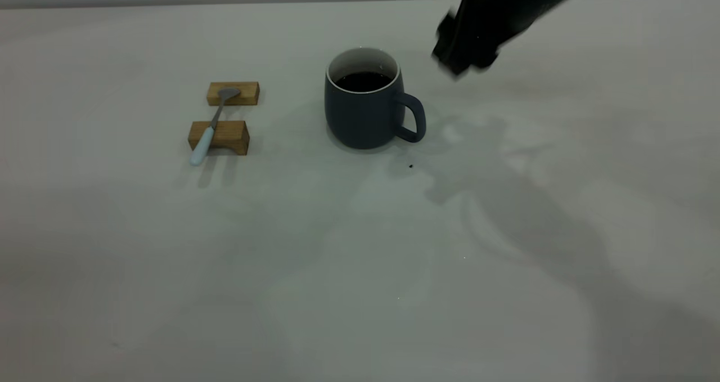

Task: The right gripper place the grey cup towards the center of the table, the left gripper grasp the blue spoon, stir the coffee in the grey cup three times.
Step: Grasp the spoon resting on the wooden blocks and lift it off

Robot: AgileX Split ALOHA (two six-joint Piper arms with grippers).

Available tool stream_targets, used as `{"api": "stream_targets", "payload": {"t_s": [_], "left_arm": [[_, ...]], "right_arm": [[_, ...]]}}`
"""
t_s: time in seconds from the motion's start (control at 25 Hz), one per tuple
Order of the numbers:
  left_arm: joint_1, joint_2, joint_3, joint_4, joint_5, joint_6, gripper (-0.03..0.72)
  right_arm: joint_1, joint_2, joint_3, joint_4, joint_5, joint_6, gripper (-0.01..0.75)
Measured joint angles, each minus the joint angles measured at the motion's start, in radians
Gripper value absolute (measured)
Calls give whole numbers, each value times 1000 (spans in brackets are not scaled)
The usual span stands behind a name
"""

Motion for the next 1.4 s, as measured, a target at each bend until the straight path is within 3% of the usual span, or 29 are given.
{"api": "stream_targets", "payload": {"t_s": [0.28, 0.44, 0.84, 1.0, 1.24, 1.4], "left_arm": [[0, 0, 0, 0, 0, 0, 465], [0, 0, 0, 0, 0, 0, 465], [0, 0, 0, 0, 0, 0, 465], [0, 0, 0, 0, 0, 0, 465], [0, 0, 0, 0, 0, 0, 465], [0, 0, 0, 0, 0, 0, 465]], "right_arm": [[-96, -406, 4, 116, 713, 323, 541], [-127, -631, 52, 67, 941, 434, 541], [-136, -1125, 431, -58, 1105, 569, 541], [-194, -1267, 580, -83, 1116, 572, 541], [-311, -1458, 614, -83, 1134, 577, 541], [-346, -1636, 614, -83, 1139, 577, 541]]}}
